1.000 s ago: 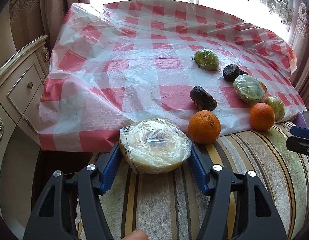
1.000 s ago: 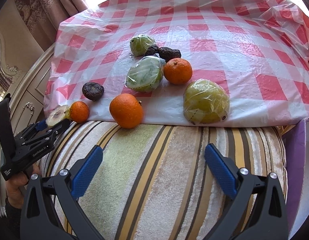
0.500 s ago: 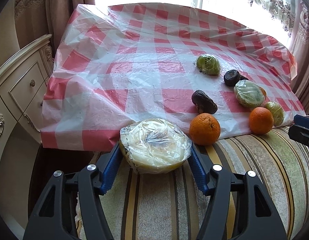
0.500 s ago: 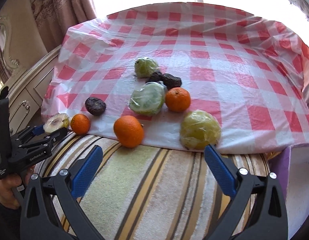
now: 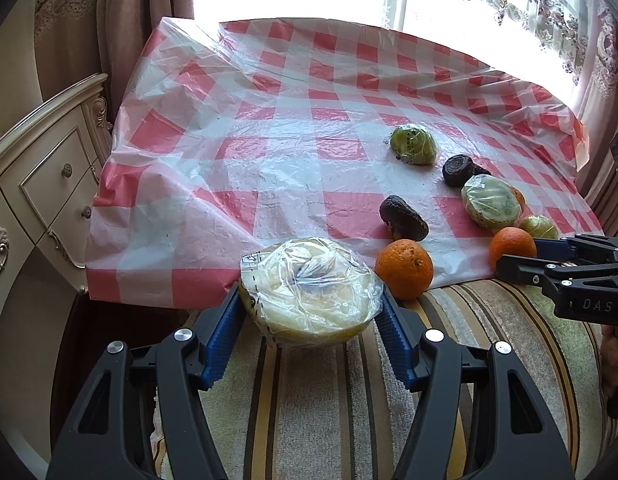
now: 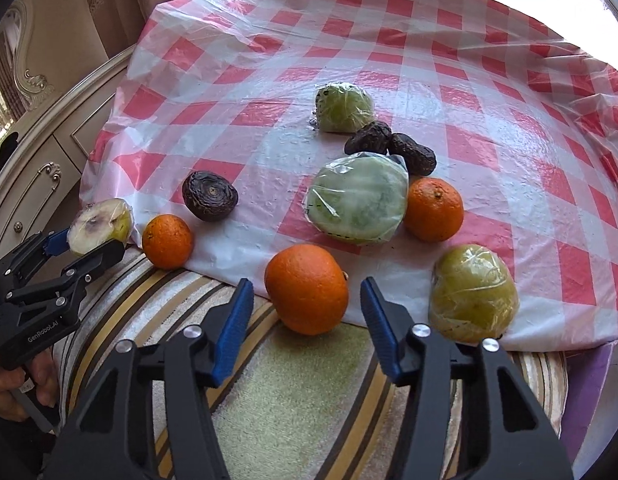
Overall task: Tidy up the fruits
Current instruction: 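Grasp the large orange with the right tool and lift it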
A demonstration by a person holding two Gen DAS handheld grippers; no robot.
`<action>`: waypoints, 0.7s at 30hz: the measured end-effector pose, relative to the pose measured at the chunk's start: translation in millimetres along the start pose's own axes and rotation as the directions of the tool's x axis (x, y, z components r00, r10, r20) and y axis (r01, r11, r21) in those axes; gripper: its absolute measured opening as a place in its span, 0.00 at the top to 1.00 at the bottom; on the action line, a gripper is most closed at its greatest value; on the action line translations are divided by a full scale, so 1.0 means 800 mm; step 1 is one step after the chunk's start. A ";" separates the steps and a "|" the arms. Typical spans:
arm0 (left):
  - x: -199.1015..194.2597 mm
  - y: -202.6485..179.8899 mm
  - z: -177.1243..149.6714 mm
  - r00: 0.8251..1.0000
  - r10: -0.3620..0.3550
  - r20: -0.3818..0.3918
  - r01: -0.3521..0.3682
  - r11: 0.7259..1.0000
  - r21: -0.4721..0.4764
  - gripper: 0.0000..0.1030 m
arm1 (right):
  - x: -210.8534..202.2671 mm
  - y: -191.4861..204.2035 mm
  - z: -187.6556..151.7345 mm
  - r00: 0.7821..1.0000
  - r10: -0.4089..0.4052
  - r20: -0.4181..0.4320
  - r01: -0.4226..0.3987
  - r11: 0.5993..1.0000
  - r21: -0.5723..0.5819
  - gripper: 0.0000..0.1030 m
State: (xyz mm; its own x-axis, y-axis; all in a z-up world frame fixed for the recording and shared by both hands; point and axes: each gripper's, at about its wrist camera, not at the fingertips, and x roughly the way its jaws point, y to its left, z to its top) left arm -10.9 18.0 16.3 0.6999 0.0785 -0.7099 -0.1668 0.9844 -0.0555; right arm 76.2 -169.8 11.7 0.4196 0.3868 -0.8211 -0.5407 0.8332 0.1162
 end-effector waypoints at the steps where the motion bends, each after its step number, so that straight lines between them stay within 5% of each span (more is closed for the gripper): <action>1: -0.002 0.000 0.000 1.000 0.001 0.003 -0.001 1.000 0.000 0.40 | 0.001 -0.001 -0.001 1.000 0.006 -0.004 -0.006 1.000 0.004 0.60; 10: -0.014 -0.013 0.008 1.000 -0.008 0.026 0.007 1.000 0.024 0.40 | -0.017 -0.013 -0.006 0.997 0.048 0.052 -0.050 0.998 0.041 0.61; 21: -0.024 -0.073 0.022 0.997 -0.068 0.044 0.061 0.987 0.149 0.40 | -0.078 -0.074 -0.032 0.990 0.003 0.138 -0.023 0.989 0.146 0.61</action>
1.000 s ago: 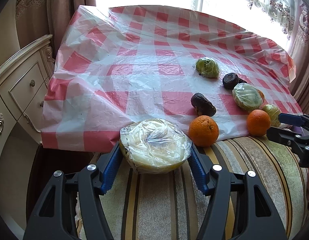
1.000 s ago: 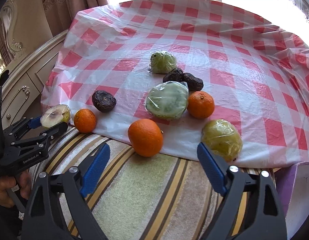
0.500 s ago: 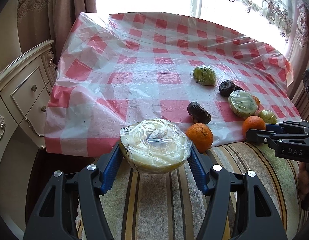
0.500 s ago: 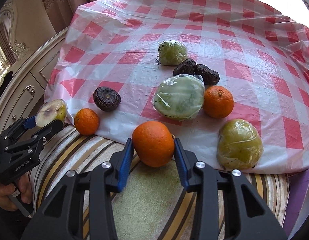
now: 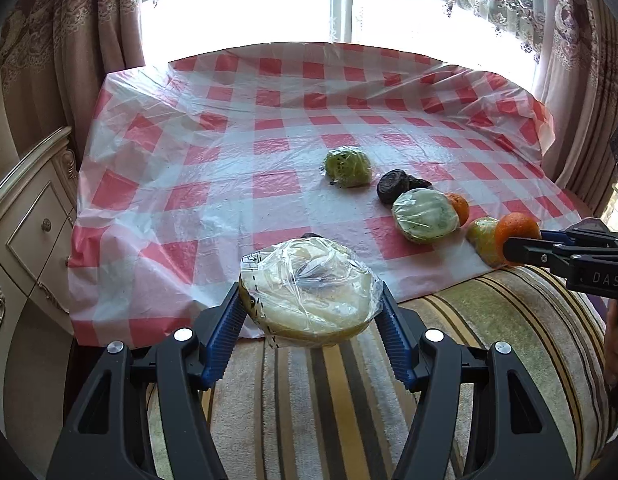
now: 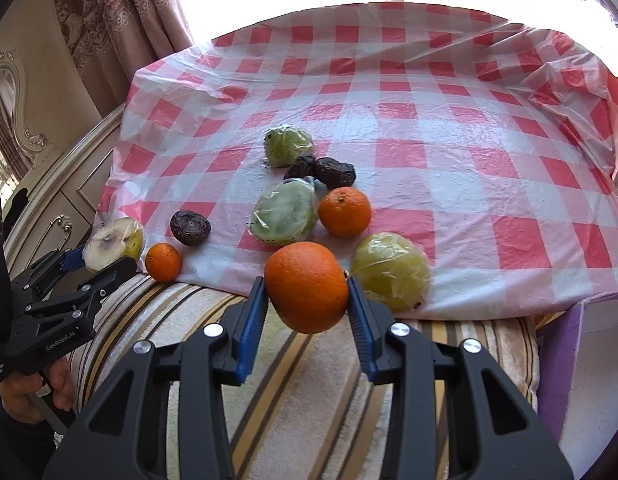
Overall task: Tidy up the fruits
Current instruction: 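Grasp the large orange with the right tool and lift it, then carry the orange in the right tool while the left tool carries the apple half to the box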
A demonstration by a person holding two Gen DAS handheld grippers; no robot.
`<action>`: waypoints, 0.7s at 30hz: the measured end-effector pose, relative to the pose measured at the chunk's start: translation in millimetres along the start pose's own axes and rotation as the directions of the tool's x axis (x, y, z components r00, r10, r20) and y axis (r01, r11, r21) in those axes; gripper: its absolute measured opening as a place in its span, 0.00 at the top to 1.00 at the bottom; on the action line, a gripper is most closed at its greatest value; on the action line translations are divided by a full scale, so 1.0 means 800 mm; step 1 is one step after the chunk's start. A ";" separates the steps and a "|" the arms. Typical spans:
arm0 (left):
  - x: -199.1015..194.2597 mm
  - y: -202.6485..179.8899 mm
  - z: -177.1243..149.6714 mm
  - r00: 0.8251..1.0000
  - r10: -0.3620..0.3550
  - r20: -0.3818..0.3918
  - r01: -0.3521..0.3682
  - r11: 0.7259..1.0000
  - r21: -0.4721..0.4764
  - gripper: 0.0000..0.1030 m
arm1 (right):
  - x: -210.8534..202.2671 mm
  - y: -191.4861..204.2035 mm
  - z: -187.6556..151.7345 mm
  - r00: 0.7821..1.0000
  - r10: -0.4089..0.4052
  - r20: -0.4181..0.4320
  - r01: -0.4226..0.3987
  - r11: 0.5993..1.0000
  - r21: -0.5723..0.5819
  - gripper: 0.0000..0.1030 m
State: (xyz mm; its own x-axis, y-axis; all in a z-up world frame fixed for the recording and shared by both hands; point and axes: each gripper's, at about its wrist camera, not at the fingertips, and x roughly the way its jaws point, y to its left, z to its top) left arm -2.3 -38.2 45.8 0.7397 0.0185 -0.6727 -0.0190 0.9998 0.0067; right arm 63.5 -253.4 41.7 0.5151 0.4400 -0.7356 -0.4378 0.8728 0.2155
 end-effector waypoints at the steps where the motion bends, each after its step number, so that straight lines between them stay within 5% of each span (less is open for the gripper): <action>1: 0.001 -0.008 0.002 1.000 -0.008 -0.001 0.008 1.000 0.015 0.40 | -0.006 -0.008 -0.001 1.000 -0.006 0.007 0.005 1.000 0.011 0.61; 12: 0.011 -0.115 0.037 0.990 -0.137 -0.007 0.136 0.971 0.198 0.40 | -0.078 -0.119 -0.025 0.988 -0.138 0.075 0.124 0.978 0.166 0.61; 21: 0.013 -0.237 0.061 0.963 -0.267 -0.020 0.255 0.893 0.372 0.40 | -0.119 -0.222 -0.054 0.958 -0.277 0.078 0.243 0.922 0.300 0.61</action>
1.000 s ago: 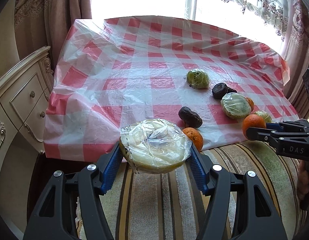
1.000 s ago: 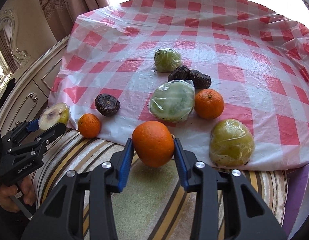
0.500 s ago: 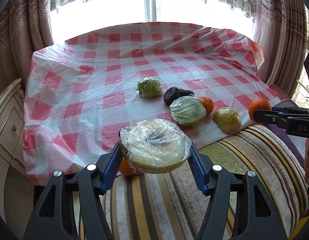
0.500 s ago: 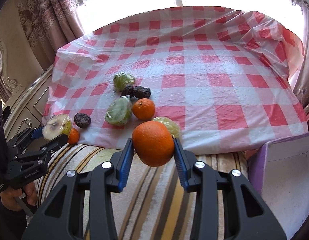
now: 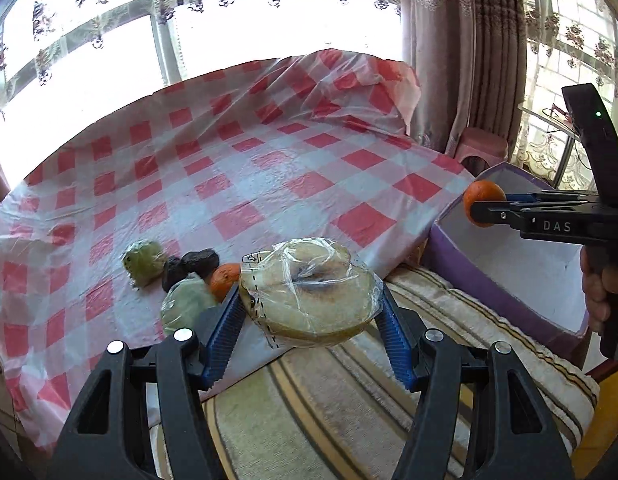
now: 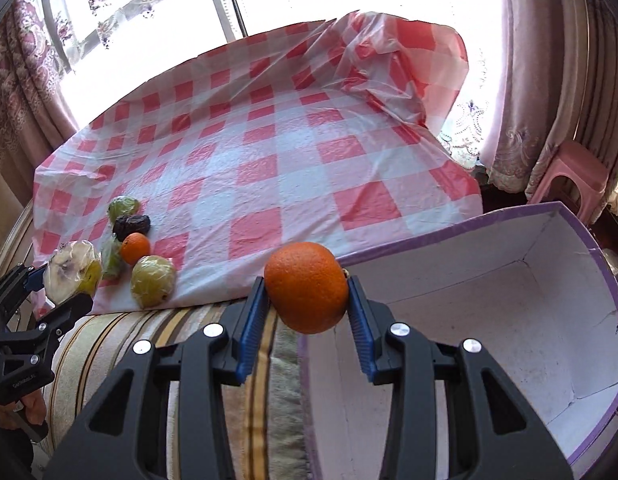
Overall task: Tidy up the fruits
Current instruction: 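Carry the orange in the right tool while the left tool carries the apple half to the box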
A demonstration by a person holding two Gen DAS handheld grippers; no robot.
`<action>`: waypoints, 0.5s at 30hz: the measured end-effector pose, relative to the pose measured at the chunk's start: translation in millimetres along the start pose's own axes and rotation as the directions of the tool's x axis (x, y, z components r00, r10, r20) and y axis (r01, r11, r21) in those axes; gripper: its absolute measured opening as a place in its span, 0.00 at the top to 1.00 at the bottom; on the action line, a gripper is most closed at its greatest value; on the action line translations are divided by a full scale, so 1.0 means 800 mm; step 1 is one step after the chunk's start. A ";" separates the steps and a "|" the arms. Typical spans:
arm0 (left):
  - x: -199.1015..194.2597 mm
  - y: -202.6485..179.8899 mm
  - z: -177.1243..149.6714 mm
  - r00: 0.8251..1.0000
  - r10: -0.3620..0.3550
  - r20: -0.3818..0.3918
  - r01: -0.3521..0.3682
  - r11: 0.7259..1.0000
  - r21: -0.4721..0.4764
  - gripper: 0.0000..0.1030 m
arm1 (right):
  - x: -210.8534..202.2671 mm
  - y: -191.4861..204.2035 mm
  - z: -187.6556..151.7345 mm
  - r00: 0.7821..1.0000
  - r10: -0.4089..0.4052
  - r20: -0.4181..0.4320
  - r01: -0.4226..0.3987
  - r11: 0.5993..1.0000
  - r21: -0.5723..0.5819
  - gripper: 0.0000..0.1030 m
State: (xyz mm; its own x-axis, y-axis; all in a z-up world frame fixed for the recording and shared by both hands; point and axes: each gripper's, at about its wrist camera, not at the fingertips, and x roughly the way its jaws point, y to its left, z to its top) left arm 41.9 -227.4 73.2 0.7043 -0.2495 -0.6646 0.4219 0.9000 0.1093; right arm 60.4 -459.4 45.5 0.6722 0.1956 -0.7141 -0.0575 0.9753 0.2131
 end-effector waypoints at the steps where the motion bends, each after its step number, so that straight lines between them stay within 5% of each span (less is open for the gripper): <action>1: 0.004 -0.013 0.007 1.000 -0.011 0.003 0.011 1.000 0.023 0.40 | 0.000 -0.012 0.000 1.000 -0.016 0.001 0.016 1.000 0.013 0.61; 15: 0.101 -0.172 0.066 0.974 -0.205 -0.100 0.224 0.942 0.249 0.40 | 0.045 -0.135 -0.014 0.983 -0.150 -0.105 0.166 0.972 0.168 0.61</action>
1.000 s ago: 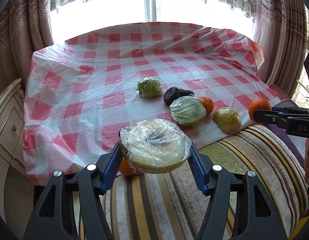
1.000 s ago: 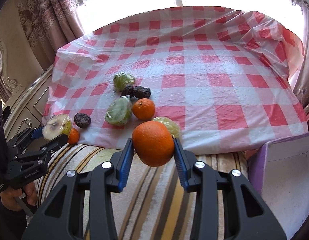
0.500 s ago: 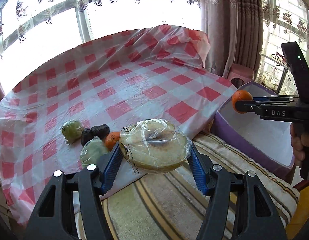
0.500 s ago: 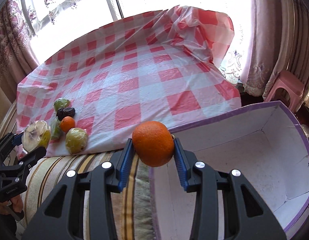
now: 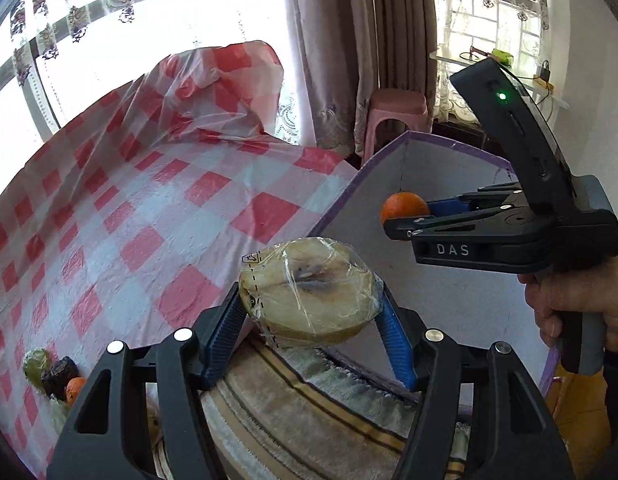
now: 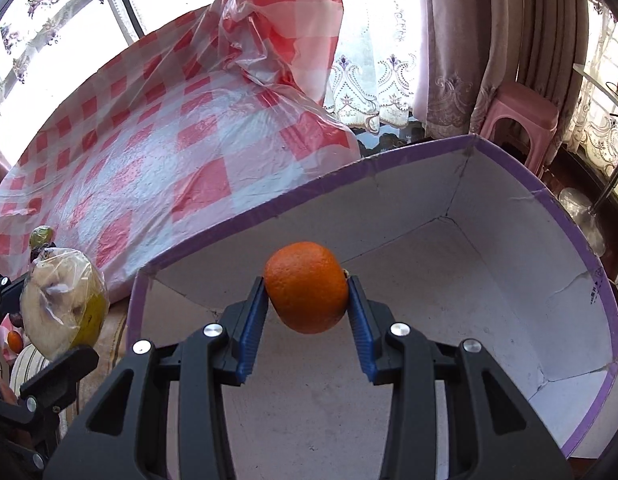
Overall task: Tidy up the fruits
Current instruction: 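Carry the orange in the right tool while the left tool carries the apple half to the box, then open the right tool to drop the orange while the left tool releases the apple half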
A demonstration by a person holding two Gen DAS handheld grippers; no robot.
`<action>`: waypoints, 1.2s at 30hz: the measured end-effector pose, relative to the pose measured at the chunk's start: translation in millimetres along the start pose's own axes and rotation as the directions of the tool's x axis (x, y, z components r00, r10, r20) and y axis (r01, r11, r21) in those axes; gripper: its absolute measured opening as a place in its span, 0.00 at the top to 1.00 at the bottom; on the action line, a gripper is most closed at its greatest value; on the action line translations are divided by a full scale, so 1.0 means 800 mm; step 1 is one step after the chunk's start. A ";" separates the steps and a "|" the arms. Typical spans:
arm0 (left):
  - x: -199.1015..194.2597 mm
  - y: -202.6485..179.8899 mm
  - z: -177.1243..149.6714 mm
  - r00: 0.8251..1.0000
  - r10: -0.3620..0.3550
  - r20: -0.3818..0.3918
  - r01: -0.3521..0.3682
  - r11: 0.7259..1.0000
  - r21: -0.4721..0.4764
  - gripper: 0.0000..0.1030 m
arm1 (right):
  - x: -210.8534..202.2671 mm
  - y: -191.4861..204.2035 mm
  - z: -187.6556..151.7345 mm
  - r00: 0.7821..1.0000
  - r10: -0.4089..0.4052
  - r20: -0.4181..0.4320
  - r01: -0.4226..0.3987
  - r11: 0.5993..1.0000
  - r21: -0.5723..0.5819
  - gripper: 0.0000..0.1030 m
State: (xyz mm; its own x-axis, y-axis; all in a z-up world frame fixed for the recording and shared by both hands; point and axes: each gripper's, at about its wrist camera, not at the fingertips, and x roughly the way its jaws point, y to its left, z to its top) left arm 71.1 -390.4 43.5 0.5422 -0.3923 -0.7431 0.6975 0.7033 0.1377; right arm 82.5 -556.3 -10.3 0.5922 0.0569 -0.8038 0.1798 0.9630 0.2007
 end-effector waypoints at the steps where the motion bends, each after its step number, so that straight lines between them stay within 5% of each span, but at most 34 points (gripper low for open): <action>1: 0.010 -0.009 0.004 1.000 -0.012 -0.014 0.012 1.000 0.028 0.40 | 0.007 -0.004 0.001 1.000 0.001 -0.019 -0.001 1.000 0.014 0.61; 9: 0.078 -0.043 0.015 0.986 -0.027 -0.166 0.052 0.988 0.148 0.40 | 0.037 -0.020 0.014 0.994 -0.052 -0.091 0.056 0.998 0.034 0.61; 17: 0.128 -0.048 0.005 0.957 0.087 -0.276 -0.026 0.976 0.218 0.40 | 0.092 -0.025 0.016 0.982 -0.089 -0.168 0.094 0.995 0.026 0.60; 22: 0.146 -0.052 0.005 0.944 0.177 -0.278 -0.095 0.954 0.285 0.39 | 0.109 -0.021 0.012 0.976 -0.095 -0.197 0.100 0.995 0.016 0.58; 26: 0.148 -0.055 0.003 0.943 0.193 -0.271 -0.106 0.947 0.304 0.34 | 0.112 -0.018 0.010 0.975 -0.099 -0.201 0.103 0.995 0.013 0.38; 36: 0.133 -0.062 0.007 0.951 0.217 -0.219 -0.140 0.937 0.321 0.34 | 0.099 -0.039 0.010 0.978 -0.127 -0.166 0.138 0.988 0.062 0.28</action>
State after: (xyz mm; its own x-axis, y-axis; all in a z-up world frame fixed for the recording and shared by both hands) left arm 97.0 -470.6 -38.6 0.5646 -0.0907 -0.8204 0.7280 0.5230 0.4432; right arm 130.1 -584.3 -75.5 0.4263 -0.0225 -0.9043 0.3080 0.9436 0.1217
